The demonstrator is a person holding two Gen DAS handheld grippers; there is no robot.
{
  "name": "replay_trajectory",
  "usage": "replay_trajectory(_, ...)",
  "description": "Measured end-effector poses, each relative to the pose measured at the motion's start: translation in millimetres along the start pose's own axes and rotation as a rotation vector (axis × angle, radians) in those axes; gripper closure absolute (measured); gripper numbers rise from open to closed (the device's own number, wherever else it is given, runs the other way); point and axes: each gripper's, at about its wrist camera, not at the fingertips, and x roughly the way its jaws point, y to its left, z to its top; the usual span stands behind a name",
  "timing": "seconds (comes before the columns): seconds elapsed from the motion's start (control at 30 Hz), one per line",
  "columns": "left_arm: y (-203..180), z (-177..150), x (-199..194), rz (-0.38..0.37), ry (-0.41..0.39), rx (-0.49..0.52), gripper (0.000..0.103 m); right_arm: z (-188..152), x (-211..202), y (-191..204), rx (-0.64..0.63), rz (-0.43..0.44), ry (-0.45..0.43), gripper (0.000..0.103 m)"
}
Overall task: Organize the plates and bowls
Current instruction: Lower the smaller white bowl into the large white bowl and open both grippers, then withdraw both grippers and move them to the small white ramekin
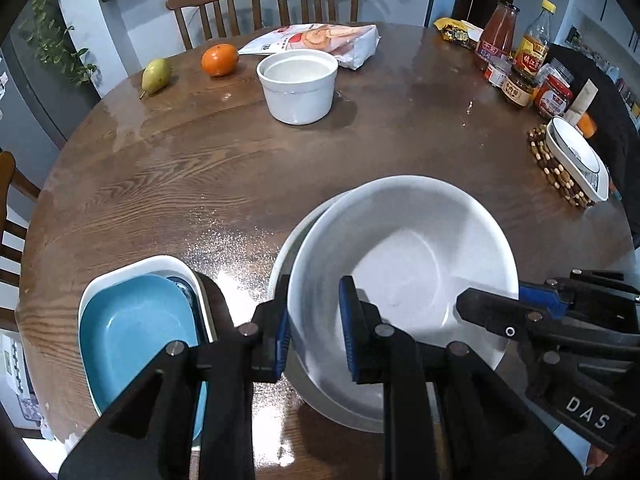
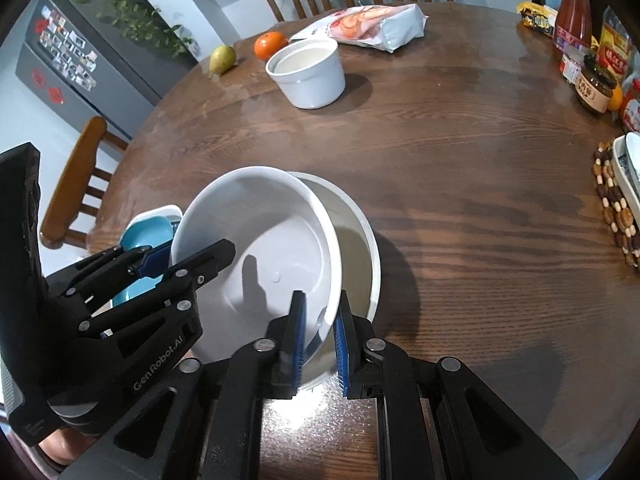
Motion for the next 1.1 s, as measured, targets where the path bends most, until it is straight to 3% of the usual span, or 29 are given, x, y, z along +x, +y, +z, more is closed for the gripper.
replay_trajectory(0.2,0,0,-4,-0.006,-0.013,-0.002,0.08,-3,-5,6,-0.02,-0.053,-0.014,0.087)
replay_trajectory(0.37,0,0,-16,-0.01,-0.046,-0.008,0.06,-1,-16,6,-0.026,-0.082,-0.049,0.075)
replay_trajectory(0.5,0,4,-28,0.005,-0.094,-0.006,0.035,2,-28,2,-0.021,-0.082,-0.094,0.072)
replay_trajectory(0.63,-1,9,-41,0.024,-0.138,0.011,0.026,7,-44,-2,-0.012,-0.064,-0.14,0.065)
replay_trajectory(0.9,13,40,-69,0.015,-0.201,-0.011,0.024,28,-79,-8,-0.011,-0.016,-0.223,0.059)
replay_trajectory(1.1,30,78,-100,0.051,-0.287,-0.052,0.024,54,-114,-8,-0.032,-0.042,-0.313,0.059)
